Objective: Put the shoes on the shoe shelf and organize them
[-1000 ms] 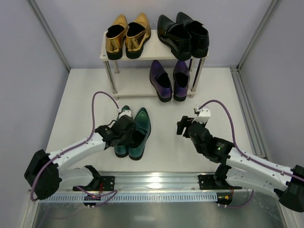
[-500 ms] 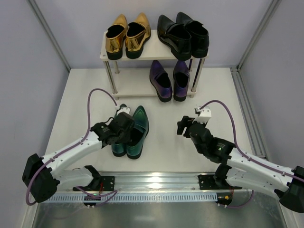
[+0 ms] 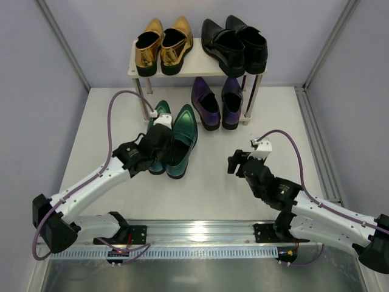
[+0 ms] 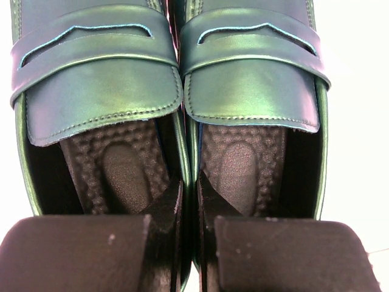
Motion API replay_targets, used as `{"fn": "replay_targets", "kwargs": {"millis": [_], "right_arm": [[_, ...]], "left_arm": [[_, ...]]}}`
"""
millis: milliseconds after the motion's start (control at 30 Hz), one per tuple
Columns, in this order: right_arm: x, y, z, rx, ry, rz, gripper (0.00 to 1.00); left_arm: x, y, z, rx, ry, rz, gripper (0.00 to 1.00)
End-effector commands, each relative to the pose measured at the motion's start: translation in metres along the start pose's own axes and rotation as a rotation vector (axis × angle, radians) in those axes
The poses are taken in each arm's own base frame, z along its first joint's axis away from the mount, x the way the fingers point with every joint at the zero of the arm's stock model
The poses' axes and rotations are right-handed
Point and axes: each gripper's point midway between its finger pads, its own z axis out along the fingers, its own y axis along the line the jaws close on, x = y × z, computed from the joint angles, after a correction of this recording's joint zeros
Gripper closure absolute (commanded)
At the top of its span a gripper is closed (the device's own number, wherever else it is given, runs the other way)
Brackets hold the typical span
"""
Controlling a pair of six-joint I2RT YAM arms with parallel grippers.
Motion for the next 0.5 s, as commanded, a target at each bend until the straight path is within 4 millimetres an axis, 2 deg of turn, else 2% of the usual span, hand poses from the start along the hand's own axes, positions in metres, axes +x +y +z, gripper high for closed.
{"fn": "replay_targets", "kwargs": {"millis": [0, 133, 167, 333, 467], "right_arm": [[-0.005, -0.002, -0.003, 0.007, -0.023, 0.030, 0.27], [-0.006, -0.004, -0.005, 0.004, -0.029, 0.033, 0.27], [-0.005, -0.005, -0.005, 0.008, -0.027, 0.030, 0.27], [-0.005, -0.006, -0.006, 0.007, -0.026, 0.019, 0.27], [-0.008, -0.007, -0.008, 0.007, -0.030, 0.012, 0.27]], "left_arm": [[-0.094, -0.018, -0.012, 0.039, -0.295, -0.027, 1.00], [-0.115, -0.026, 0.000, 0.092, -0.319, -0.022, 1.00], [-0.122, -0.022, 0.008, 0.081, -0.328, -0.030, 1.00], [-0.155, -0.003, 0.023, 0.056, -0.369, -0.079, 1.00], [-0.172, 0.007, 0.038, 0.052, -0.380, -0.106, 1.00]]}}
